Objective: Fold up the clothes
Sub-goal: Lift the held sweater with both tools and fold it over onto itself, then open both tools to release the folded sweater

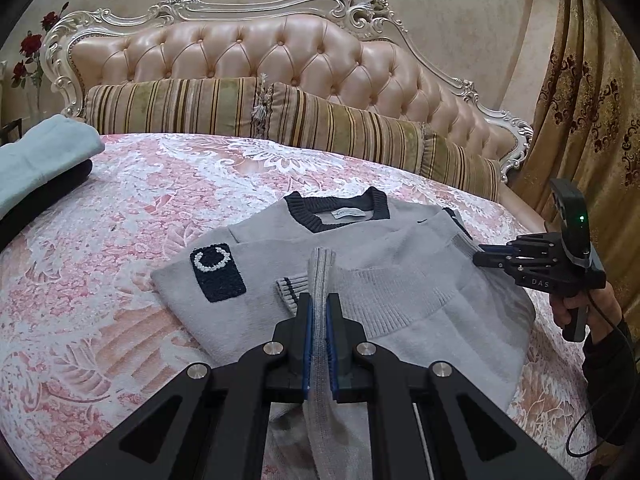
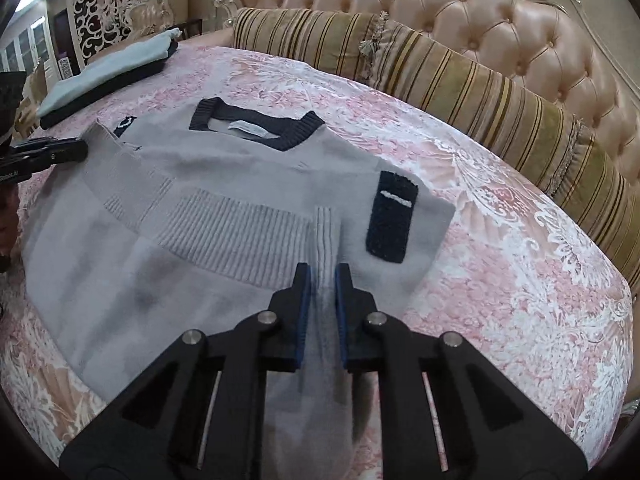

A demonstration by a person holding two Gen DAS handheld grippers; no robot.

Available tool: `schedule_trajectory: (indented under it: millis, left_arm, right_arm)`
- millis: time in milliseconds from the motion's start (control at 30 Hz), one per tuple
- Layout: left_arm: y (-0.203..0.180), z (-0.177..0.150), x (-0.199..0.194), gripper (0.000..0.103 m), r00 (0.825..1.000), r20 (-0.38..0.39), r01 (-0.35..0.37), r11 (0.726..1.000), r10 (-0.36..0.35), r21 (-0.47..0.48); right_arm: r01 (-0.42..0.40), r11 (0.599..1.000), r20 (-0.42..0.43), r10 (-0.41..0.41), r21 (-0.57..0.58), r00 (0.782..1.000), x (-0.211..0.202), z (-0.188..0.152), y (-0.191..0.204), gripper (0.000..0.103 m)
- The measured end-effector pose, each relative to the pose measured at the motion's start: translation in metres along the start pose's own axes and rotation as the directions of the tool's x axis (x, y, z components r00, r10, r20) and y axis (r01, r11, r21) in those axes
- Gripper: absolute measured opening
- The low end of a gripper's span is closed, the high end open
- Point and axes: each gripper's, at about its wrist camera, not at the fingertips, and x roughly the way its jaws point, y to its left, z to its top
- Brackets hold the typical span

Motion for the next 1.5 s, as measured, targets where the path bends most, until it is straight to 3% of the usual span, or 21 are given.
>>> schedule_trajectory:
  millis: [167,400,800,1033,1300,1433,1500]
  left_arm:
    - [-0.001,0.001,-0.003,0.006,1.0,0.008,-0.001,1.0,0.001,0.0]
    - [-0.007,0.021,-0.018,0.006,0.999,0.049,-0.019,1.0,0.019,0.007]
    - [0.029,0.078,0.039,0.006,0.993,-0.011,-0.117,0.991,0.117,-0.067]
    - [0.044,0.074,0.083,0.006,0.98,-0.118,-0.168,0.984,0.16,-0.062]
    - [0.046,0.086,0.073,0.006,0.985,-0.067,-0.166,0.983,0.161,-0.08]
    - [0.049,0.082,0.09,0.007,0.977,-0.124,-0.184,0.98,0.173,-0.079]
    - [0.051,0.077,0.093,0.013,0.973,-0.142,-0.193,0.978,0.18,-0.081]
  right_arm:
    - [0.022,1.0,0.001,-0.022,-0.003,1.0,0.001,-0.001,0.002,0.008]
    - [0.029,0.998,0.127,-0.035,0.048,0.991,-0.044,0.02,-0.002,0.008]
    - [0.136,0.991,0.08,-0.137,0.012,0.987,0.02,0.084,-0.023,0.008]
    - [0.129,0.992,-0.012,-0.128,0.017,0.992,0.06,0.075,-0.032,0.008]
    - [0.134,0.991,0.044,-0.135,0.03,0.99,0.049,0.085,-0.035,0.008]
    - [0.133,0.991,-0.015,-0.132,0.009,0.991,0.071,0.084,-0.034,0.008]
    - [0.136,0.991,-0.038,-0.137,-0.012,0.99,0.082,0.08,-0.032,0.008]
